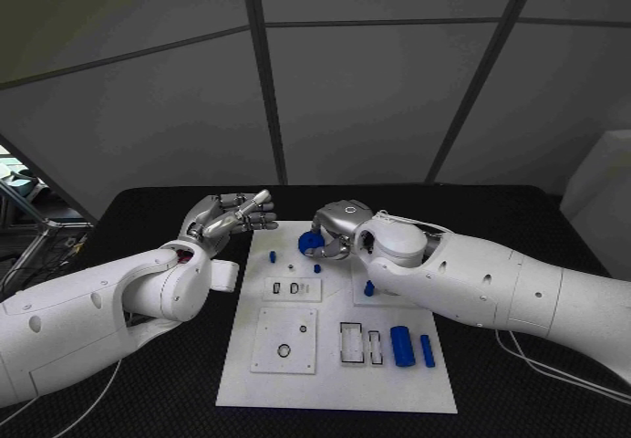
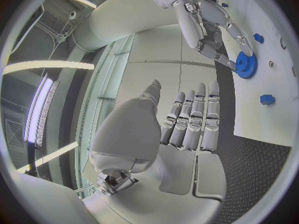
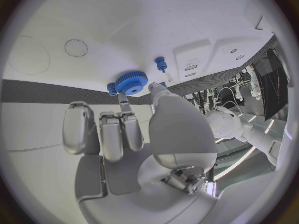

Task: Assemble the parts on the task board

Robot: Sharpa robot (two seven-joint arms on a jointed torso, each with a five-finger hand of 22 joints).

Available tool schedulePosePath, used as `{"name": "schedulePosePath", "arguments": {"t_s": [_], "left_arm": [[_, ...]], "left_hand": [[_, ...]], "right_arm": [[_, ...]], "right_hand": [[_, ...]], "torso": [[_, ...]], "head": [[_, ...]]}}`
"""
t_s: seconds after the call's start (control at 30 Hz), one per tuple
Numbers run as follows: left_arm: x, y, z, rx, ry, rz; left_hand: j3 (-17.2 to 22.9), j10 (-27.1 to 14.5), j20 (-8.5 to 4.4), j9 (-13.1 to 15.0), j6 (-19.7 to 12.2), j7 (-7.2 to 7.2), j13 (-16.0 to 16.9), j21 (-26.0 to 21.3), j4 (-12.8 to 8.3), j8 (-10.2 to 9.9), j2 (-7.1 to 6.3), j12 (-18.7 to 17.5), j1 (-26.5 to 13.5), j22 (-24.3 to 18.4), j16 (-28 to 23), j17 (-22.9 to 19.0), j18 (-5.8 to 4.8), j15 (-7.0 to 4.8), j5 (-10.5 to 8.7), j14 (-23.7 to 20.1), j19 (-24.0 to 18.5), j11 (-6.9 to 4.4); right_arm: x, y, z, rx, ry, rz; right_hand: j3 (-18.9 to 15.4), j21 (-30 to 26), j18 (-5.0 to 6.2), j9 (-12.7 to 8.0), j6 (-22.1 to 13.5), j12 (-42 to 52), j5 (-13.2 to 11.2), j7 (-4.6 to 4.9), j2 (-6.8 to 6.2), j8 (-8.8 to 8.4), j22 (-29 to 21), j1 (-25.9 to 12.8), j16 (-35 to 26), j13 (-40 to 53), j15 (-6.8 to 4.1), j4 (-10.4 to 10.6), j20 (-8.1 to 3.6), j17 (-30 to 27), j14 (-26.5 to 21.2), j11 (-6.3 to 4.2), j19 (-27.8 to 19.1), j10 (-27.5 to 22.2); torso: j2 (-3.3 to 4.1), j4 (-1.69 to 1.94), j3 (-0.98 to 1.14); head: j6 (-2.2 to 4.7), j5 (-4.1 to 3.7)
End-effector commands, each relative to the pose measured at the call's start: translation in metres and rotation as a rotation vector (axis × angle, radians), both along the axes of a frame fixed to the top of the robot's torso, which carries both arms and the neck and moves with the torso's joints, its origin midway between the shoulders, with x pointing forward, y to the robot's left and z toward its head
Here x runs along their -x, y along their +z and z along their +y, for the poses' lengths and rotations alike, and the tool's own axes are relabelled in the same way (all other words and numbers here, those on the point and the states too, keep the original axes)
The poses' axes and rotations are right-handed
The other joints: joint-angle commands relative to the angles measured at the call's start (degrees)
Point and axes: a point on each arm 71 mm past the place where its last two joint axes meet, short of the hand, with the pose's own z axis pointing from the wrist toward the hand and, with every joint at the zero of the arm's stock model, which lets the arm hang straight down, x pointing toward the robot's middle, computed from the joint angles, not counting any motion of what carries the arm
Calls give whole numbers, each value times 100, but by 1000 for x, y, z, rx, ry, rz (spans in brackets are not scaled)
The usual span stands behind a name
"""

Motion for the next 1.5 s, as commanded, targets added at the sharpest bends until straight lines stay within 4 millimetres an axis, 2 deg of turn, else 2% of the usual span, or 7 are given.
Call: {"name": "schedulePosePath", "arguments": {"t_s": [0.03,0.23,0.7,0.93,1.07,1.23,1.5], "left_arm": [[0,1,-1,-2,-10,-1],[0,1,-1,-3,-9,0],[0,1,1,-5,-6,0],[0,1,2,-5,-5,0],[0,1,2,-6,-3,0],[-1,0,5,-8,2,0],[-2,0,5,-8,2,0]], "left_hand": [[5,-19,20,-3,-6,80,1,34,-26,-39,32,-21,3,-9,-19,9,63,22,-27,14,27,29],[5,-19,20,-3,-6,80,1,34,-26,-39,32,-21,3,-9,-19,9,63,22,-27,14,27,29],[-5,-31,21,-5,-16,89,0,34,-27,-50,36,-31,0,-11,-26,11,63,24,-28,14,25,34],[-5,-31,21,-5,-16,89,0,34,-27,-50,36,-31,0,-11,-26,11,63,24,-28,14,25,34],[-5,-31,21,-5,-16,89,0,34,-27,-50,36,-31,0,-11,-26,11,63,24,-28,14,25,34],[-8,-34,21,-5,-18,91,0,34,-29,-54,38,-34,0,-12,-29,12,63,25,-28,14,25,36],[-10,-33,22,-4,-17,90,0,34,-32,-55,39,-34,3,-13,-31,13,62,25,-28,15,25,36]], "right_arm": [[-1,-2,-3,3,-7,50],[-3,-6,-7,4,-22,97],[-2,-2,-18,-41,-41,70],[2,11,-38,-163,-40,-44],[8,18,-57,-221,-33,-80],[15,21,-91,-313,-20,-5],[16,19,-161,-430,-79,142]], "right_hand": [[36,-9,-9,7,12,2,-21,1,-16,0,13,-127,26,1282,38,-4,44,1508,586,38,1,438],[-85,-11,-9,4,-7,6,298,6,6,-7,17,-393,26,1289,42,-21,47,1508,586,44,0,441],[-130,25,-24,21,77,52,437,-1,85,22,94,-358,26,1343,35,-52,44,1508,586,39,49,482],[-155,29,-25,28,151,40,541,-3,72,25,105,-183,26,1330,22,-113,34,1508,586,36,55,474],[-173,13,-20,27,167,17,567,3,35,20,77,-93,26,1306,22,-141,32,1508,586,40,35,456],[-189,-102,24,32,237,-87,447,-7,-23,25,-131,224,16,1197,9,-249,21,1479,579,31,-108,372],[-225,-366,104,40,388,-346,226,-75,-134,52,-548,982,-131,944,-32,-685,-14,1125,493,-41,-368,169]], "torso": [[-2,-8,3],[-4,-1,1],[3,-3,2],[-3,-10,6],[-6,-9,13],[-10,-45,13],[-43,-118,44]], "head": [[4,7],[10,-6],[15,2],[21,-1],[34,-14],[65,-29],[73,-118]]}}
